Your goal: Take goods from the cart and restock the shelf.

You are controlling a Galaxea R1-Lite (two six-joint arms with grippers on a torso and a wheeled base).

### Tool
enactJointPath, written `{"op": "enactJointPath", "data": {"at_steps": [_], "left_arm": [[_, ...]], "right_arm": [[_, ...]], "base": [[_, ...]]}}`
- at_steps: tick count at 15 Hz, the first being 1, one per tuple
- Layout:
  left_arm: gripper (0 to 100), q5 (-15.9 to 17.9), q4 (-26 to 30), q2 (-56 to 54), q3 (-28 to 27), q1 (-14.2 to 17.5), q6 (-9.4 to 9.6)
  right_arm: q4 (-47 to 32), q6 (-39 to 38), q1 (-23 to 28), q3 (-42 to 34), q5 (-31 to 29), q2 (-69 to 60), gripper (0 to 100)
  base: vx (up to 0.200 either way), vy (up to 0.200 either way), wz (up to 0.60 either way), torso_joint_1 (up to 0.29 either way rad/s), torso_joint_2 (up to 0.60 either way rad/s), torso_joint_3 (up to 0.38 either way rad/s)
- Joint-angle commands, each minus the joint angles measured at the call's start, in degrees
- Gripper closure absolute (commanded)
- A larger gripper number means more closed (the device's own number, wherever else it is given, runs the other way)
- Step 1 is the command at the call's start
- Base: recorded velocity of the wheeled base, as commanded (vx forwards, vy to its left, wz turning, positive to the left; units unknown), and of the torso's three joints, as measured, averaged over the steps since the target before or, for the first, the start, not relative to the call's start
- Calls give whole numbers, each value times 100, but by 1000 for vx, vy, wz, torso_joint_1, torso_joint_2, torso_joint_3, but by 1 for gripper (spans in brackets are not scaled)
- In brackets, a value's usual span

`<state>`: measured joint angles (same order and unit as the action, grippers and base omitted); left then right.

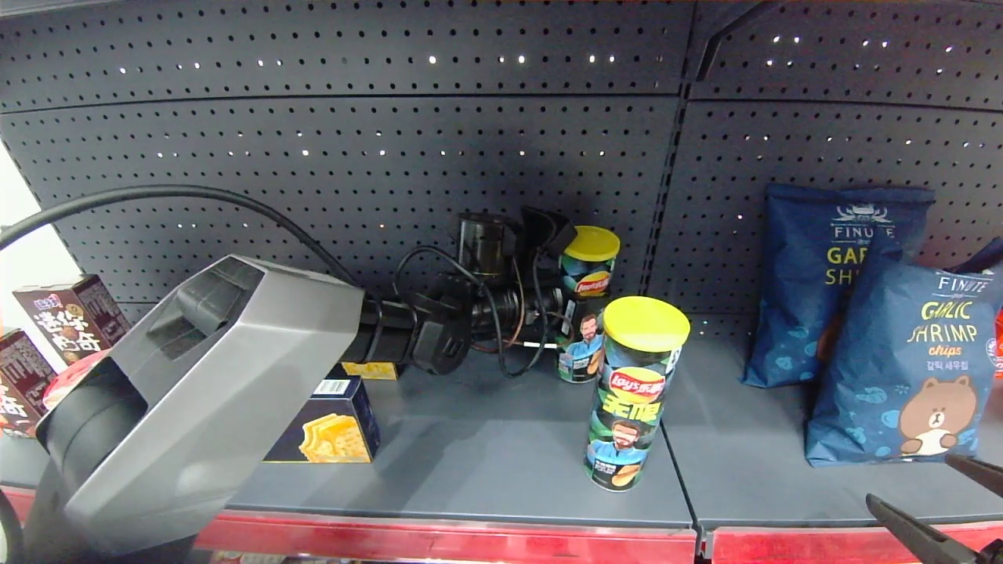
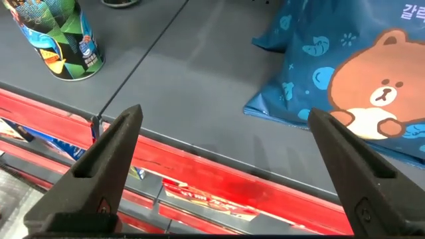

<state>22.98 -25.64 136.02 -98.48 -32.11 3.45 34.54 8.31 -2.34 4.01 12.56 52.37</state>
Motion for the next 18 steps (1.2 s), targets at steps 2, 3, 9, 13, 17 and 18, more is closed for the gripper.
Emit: {"op": "enactJointPath", "data": {"at_steps": [2, 3, 9, 13, 17, 18], "left_arm": [[100, -13, -3, 21, -23, -15, -2], [0, -30, -3, 21, 4, -41, 15], [0, -162, 24, -322, 206, -226, 33], [0, -171, -20, -1324, 1357, -173, 59], [0, -162, -864, -2379, 3300, 407, 209], [0, -162, -1031, -2572, 3739, 557, 209]], "right_arm": [[1, 4, 41, -6, 1, 1, 0], [1, 4, 49, -6, 1, 1, 0], [1, 4, 32, 3, 19, 72, 0], [1, -5, 6, 21, 19, 89, 0], [-8, -5, -12, 12, 19, 124, 0], [-8, 4, -12, 21, 19, 159, 0]], "base": [[0, 0, 0, 0, 0, 0], [0, 0, 0, 0, 0, 0], [0, 0, 0, 0, 0, 0], [0, 0, 0, 0, 0, 0], [0, 0, 0, 0, 0, 0], [0, 0, 0, 0, 0, 0]]}}
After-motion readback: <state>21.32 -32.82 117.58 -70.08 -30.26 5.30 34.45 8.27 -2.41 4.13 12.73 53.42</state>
